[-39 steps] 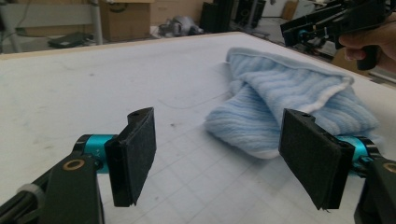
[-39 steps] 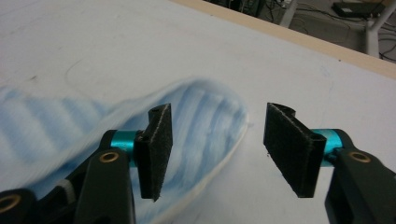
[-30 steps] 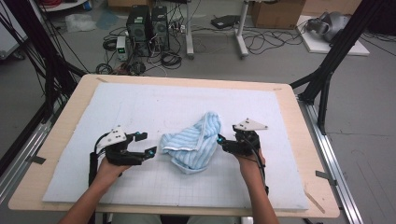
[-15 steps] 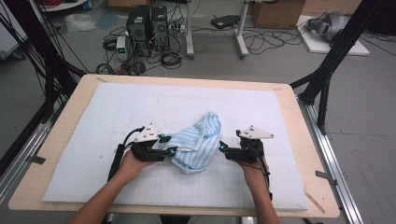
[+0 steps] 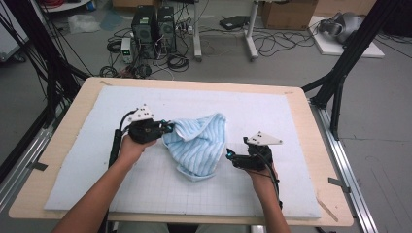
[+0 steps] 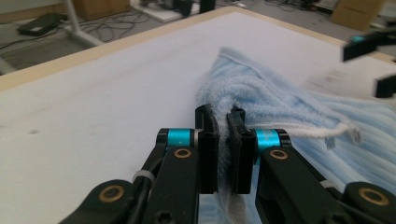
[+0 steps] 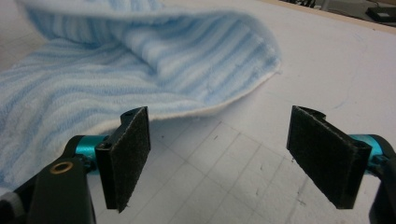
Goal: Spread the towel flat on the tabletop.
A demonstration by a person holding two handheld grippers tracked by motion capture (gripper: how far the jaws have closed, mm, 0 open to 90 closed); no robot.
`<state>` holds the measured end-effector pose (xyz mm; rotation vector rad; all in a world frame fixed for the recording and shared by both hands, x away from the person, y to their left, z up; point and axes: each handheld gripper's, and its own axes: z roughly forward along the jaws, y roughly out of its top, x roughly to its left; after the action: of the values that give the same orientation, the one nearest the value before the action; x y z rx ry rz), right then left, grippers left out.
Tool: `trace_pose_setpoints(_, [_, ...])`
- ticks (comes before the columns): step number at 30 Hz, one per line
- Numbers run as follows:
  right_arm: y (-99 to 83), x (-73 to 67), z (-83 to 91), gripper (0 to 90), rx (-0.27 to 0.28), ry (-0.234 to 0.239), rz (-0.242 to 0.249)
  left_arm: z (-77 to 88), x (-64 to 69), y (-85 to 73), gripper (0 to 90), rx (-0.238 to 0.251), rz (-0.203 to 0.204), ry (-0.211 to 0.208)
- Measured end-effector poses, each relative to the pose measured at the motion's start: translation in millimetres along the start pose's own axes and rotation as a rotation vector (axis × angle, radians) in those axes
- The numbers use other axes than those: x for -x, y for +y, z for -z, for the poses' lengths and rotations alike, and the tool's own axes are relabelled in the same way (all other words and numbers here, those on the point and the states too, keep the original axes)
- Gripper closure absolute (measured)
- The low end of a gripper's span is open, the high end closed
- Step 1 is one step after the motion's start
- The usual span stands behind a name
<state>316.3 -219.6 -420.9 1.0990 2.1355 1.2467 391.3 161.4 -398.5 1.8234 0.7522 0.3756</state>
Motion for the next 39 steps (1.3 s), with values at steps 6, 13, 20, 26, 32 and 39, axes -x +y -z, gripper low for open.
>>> trace_pose_setpoints(6, [1.5,-6.1,-6.2,21.4,-0.002,0.029,0.004,0.6,-29.5,5.4,84.3,-0.015,0.036,0.083])
trace_pose_setpoints(13, [6.8,-26.9,-20.9,28.2,-0.007,0.169,-0.006,-1.3,-42.4,2.9,84.3,-0.016,0.074,0.101])
trace_pose_setpoints(20, [11.6,-55.4,-41.3,33.5,-0.029,0.346,-0.008,-2.7,-41.3,3.0,84.3,-0.011,0.072,0.113])
trace_pose_setpoints(26, [12.6,-56.8,-44.4,77.4,-0.080,0.262,0.104,1.1,-44.6,3.7,84.3,0.006,0.079,0.143])
trace_pose_setpoints(32, [15.7,-19.9,-33.8,77.5,-0.076,0.074,0.006,-0.9,-50.2,1.9,85.1,0.017,0.106,0.178])
trace_pose_setpoints(39, [13.9,1.9,-44.2,77.1,-0.104,-0.044,-0.021,-18.3,-50.0,-2.6,84.5,0.002,0.104,0.202])
